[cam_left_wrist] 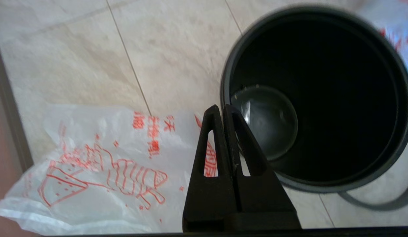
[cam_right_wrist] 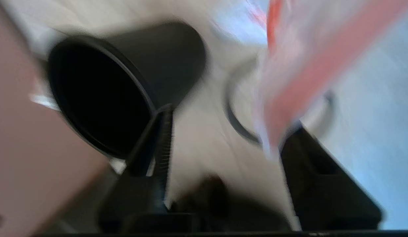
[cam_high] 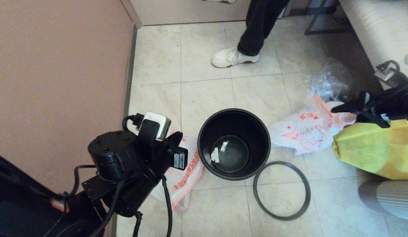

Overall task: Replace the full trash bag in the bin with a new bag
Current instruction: Place the trash bag on the floor

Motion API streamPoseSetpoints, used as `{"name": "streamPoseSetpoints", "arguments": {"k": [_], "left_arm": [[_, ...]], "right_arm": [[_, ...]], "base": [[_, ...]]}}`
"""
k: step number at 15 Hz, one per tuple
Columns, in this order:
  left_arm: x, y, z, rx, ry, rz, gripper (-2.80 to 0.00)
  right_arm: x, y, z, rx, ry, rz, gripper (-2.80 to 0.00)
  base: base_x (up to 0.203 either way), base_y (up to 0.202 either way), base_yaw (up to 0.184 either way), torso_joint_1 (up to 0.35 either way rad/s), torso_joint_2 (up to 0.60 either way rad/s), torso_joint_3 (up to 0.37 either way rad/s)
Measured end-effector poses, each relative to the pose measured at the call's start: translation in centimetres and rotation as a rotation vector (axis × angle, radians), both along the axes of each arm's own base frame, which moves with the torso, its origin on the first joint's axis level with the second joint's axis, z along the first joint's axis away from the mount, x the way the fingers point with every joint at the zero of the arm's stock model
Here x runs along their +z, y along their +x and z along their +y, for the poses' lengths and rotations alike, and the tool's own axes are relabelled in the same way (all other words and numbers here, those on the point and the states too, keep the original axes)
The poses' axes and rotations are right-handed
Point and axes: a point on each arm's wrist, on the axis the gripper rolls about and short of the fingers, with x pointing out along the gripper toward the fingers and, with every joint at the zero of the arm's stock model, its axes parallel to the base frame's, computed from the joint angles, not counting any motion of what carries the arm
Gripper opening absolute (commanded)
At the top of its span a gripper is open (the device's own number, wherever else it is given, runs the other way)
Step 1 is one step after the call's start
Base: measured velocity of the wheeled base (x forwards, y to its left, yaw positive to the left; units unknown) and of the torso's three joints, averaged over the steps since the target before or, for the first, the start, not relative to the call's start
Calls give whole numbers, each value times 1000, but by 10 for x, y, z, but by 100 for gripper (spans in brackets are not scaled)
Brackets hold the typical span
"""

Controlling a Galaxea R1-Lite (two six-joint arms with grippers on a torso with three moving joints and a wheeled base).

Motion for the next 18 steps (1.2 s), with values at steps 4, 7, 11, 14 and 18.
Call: {"name": "streamPoseSetpoints", "arguments": {"k": [4,7,11,14,18], "left_arm": [[17,-5,4,0,-24,-35,-280],[27,-6,5,-1,-46,-61,-280],[32,-8,8,2,-58,-76,-280],[30,-3,13,22,-53,-70,-280],[30,12,27,94,-31,-47,-280]], "right_arm": [[-11,-46,15,-98,-183,167,0],[-24,-63,21,-232,-374,287,0],[-20,-92,40,-225,-459,259,-280],[-29,-124,48,-200,-497,263,-280],[-31,-173,44,-234,-461,216,-280]], "base": [[0,0,0,0,0,0],[0,0,0,0,0,0],[0,0,0,0,0,0],[0,0,0,0,0,0],[0,0,0,0,0,0]]}}
